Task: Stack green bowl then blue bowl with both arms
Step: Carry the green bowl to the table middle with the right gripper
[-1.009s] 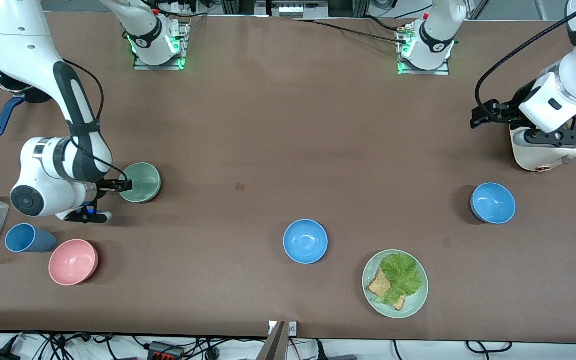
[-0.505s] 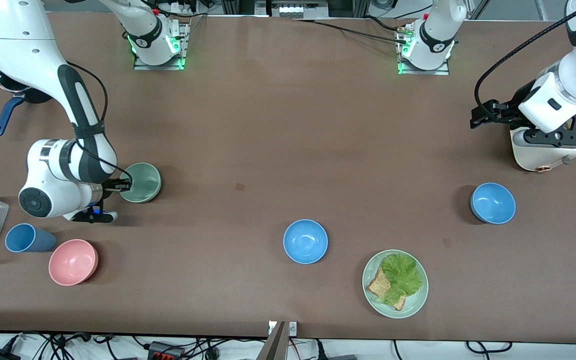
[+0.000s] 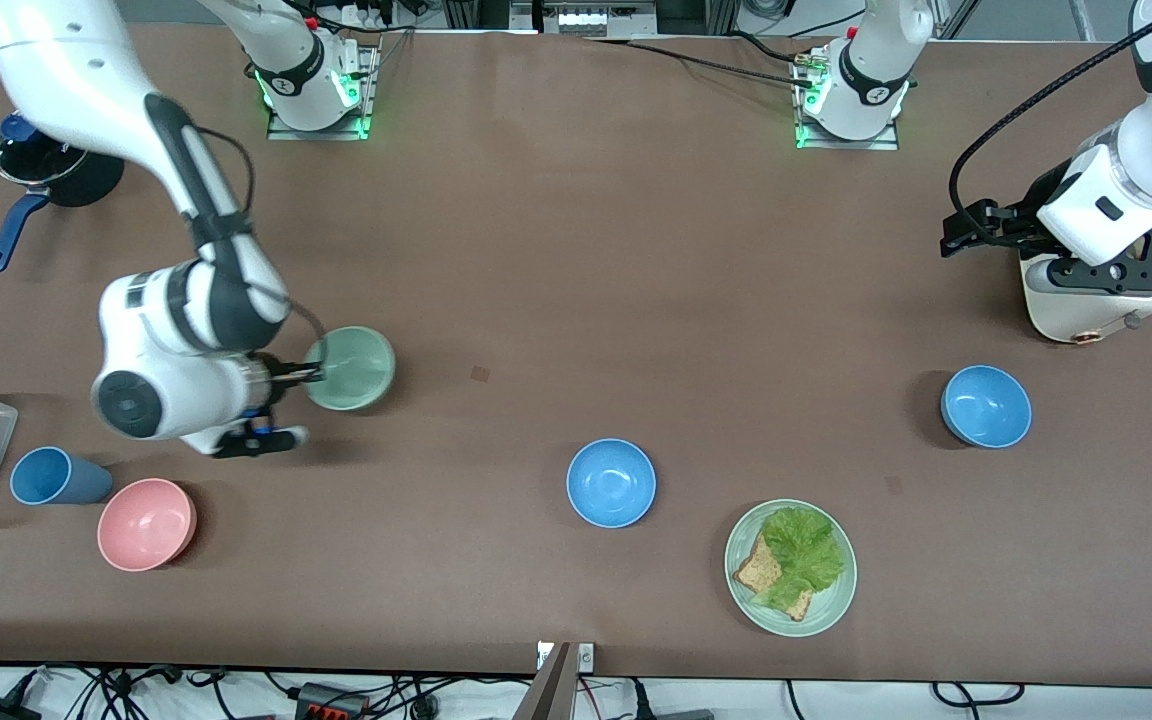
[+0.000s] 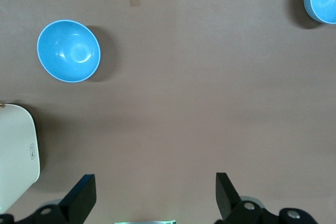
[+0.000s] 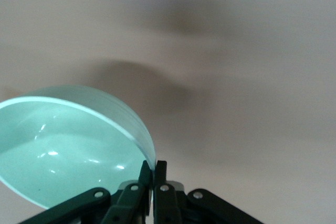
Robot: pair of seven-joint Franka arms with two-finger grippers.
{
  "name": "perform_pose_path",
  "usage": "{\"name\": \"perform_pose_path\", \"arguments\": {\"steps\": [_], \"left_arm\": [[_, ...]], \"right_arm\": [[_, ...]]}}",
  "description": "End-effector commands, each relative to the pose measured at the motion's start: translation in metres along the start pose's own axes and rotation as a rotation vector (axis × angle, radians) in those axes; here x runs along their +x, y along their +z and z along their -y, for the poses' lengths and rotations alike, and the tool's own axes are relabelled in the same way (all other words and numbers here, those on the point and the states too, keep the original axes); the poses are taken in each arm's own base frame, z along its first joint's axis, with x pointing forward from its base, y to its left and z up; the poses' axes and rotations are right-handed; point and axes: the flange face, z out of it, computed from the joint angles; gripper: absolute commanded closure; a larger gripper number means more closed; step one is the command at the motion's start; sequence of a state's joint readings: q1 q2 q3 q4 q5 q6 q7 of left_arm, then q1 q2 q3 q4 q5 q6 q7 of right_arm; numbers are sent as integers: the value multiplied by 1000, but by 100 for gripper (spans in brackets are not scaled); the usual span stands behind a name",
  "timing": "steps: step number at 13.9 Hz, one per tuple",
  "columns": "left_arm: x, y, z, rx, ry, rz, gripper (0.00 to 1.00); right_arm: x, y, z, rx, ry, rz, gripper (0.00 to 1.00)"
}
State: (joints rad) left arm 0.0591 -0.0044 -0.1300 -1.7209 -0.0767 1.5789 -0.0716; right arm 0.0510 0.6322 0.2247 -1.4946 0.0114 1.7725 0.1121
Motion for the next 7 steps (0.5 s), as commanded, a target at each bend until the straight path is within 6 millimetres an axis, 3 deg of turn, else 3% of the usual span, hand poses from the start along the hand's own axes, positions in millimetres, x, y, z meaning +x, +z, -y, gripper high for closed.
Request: {"name": "perform_pose_path", "arguments": {"steps": [1,5,7], "left_arm": [[0,-6,1,18,-9,-13,0],[1,-5,1,17,-9,-15,0],[3,-2,4,17,-14,-7,0]], "right_arm": [[-13,11,100,-12,-53,14,100],[-32,60,236,-27,-36,-78,100],[-36,84,274,-4,-7,-125,100]]}}
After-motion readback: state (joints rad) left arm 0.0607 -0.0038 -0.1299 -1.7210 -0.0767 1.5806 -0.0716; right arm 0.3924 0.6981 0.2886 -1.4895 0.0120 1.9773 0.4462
